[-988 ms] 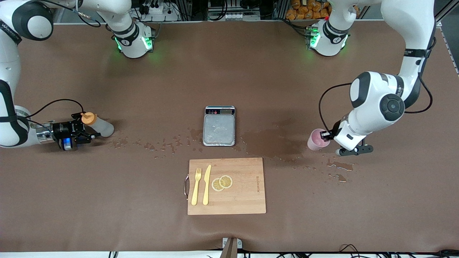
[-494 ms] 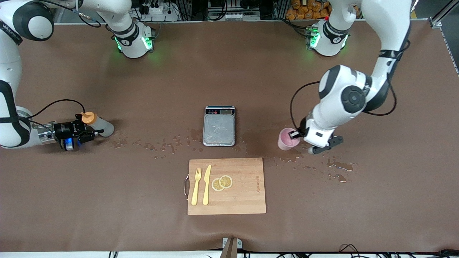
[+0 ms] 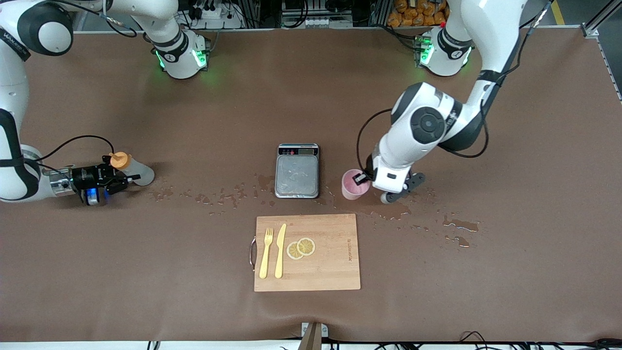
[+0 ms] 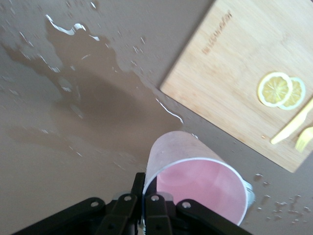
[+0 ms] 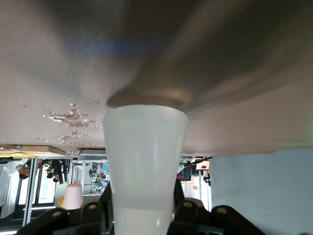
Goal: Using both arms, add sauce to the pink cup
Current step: 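Carry the pink cup onto the scale while the right gripper lifts the bottle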
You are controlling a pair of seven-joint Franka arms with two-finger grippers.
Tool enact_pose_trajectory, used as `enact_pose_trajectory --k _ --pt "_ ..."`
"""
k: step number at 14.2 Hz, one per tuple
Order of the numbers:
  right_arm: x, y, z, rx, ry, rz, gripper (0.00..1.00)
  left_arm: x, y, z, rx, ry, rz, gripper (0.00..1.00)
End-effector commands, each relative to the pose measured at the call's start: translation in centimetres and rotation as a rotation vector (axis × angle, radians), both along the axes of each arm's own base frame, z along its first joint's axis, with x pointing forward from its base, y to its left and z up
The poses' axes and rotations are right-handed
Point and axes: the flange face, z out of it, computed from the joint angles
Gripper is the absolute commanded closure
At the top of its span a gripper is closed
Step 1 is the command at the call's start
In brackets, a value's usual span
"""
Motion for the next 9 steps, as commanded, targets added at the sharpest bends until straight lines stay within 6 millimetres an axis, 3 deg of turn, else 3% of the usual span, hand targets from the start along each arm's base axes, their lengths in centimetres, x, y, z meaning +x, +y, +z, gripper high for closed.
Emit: enact_pose_trajectory --k 1,5,6,9 --pt "1.7 0.6 2.3 -0.006 0.026 0.002 0.51 0.2 -3.3 -0.4 -0.021 0.030 0.040 1.00" --pt "4.2 2.4 4.7 -0.063 0.062 0.014 0.50 -2.4 -8.1 -3.3 -0.002 0.056 -0.020 1.00" --pt "5.1 4.0 5.5 -0.065 0.071 0.031 0.50 -3.3 -9.9 -4.3 0.004 0.050 -0.050 1.00" --pt "7.7 6.8 8.4 -0.131 0.119 0.032 0.46 -3.8 -12.3 -5.3 0.002 0.049 -0.053 1.00"
